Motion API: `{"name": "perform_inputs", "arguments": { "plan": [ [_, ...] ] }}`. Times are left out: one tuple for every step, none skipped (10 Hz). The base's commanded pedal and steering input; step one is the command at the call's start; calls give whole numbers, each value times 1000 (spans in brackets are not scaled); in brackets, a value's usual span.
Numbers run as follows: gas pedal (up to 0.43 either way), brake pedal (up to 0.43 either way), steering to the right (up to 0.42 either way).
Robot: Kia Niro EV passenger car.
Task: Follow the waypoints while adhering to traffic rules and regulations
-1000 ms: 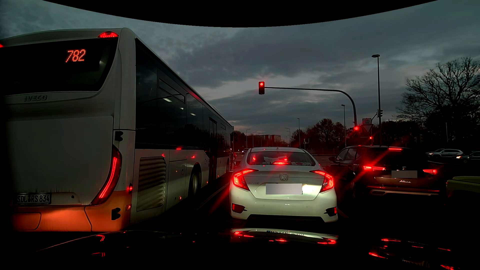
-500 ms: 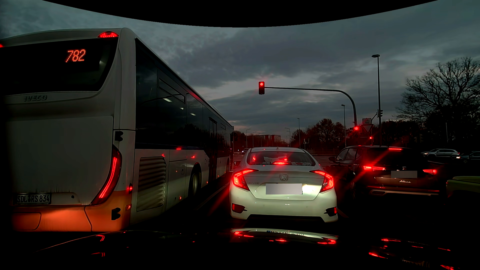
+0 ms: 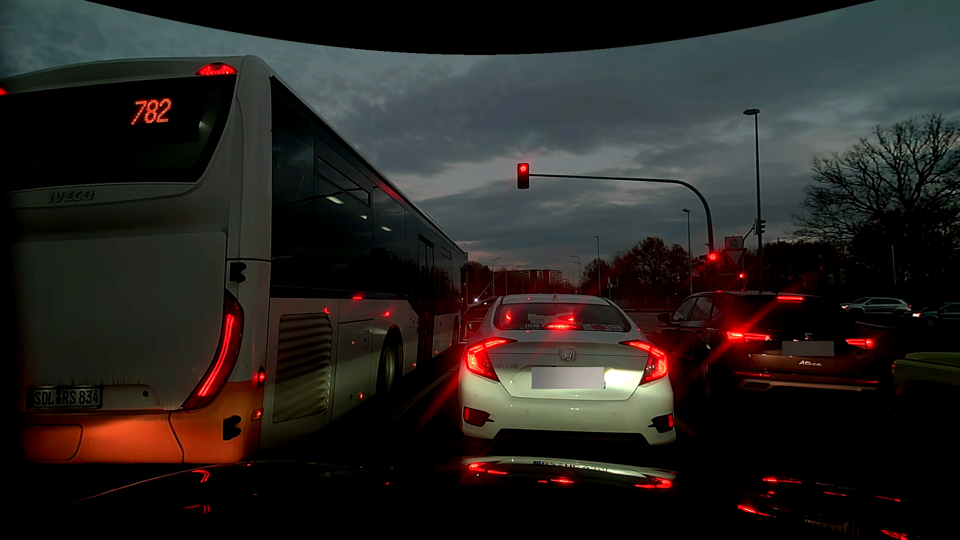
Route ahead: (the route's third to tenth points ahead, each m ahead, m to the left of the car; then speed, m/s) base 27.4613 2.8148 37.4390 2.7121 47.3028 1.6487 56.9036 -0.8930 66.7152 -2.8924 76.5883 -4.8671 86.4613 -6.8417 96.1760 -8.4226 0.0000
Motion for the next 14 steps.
{"name": "perform_inputs", "arguments": {
  "plan": [
    [0,366,13],
    [0,366,13],
    [0,366,13],
    [0,366,13],
    [0,366,14],
    [0,366,13],
    [0,366,13],
    [0,366,13],
    [0,366,13],
    [0,366,13],
    [0,366,13],
    [0,366,14],
    [0,366,13],
    [0,366,13]
  ]
}}
